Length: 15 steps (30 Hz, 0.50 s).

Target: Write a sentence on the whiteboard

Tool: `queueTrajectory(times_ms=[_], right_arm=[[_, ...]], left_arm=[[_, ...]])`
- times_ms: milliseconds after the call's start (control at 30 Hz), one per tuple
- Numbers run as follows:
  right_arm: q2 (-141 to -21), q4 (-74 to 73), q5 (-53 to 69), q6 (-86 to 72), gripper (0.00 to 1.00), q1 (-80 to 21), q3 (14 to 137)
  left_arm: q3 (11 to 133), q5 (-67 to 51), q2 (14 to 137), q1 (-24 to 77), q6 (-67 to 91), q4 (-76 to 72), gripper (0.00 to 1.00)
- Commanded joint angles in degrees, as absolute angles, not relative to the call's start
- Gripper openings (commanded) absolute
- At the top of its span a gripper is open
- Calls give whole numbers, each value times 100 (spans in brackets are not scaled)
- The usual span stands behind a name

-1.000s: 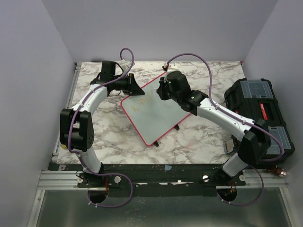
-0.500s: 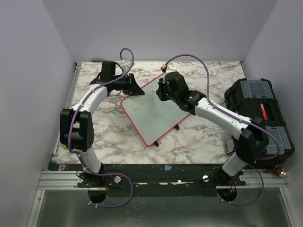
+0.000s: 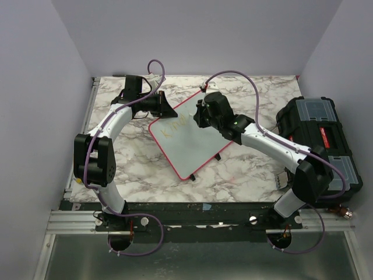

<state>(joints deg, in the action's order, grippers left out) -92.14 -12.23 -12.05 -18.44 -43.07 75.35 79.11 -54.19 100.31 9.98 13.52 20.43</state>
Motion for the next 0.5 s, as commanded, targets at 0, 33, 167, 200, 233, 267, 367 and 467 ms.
queueTrajectory(times_ms=[0, 33, 167, 200, 233, 267, 367, 467], right_arm=[[-9115, -1335, -962, -1989, 1, -4315, 7331], [-9107, -1344, -950, -2001, 1, -4315, 7322], [-9058, -1407, -932, -2028, 1, -4314, 7295], [-9049, -1407, -931, -2035, 1, -4311, 7279], [-9031, -1415, -932, -2042, 1, -4313, 7269], [-9022, -1423, -911, -2051, 1, -4314, 7275], [-9022, -1472, -855, -2074, 1, -4315, 7308], [-9018, -1485, -859, -2087, 1, -4307, 7312]], left_arm=[[7848, -5194, 10138, 1169, 757, 2321, 0], [7844, -5197, 10127, 1169, 760, 2320, 0], [7841, -5194, 10134, 1169, 756, 2323, 0], [7845, -5194, 10136, 1169, 758, 2324, 0], [7856, -5203, 10140, 1169, 759, 2326, 0], [7852, -5197, 10138, 1169, 756, 2330, 0], [7861, -5199, 10137, 1169, 747, 2332, 0], [7858, -5205, 10143, 1169, 747, 2332, 0]])
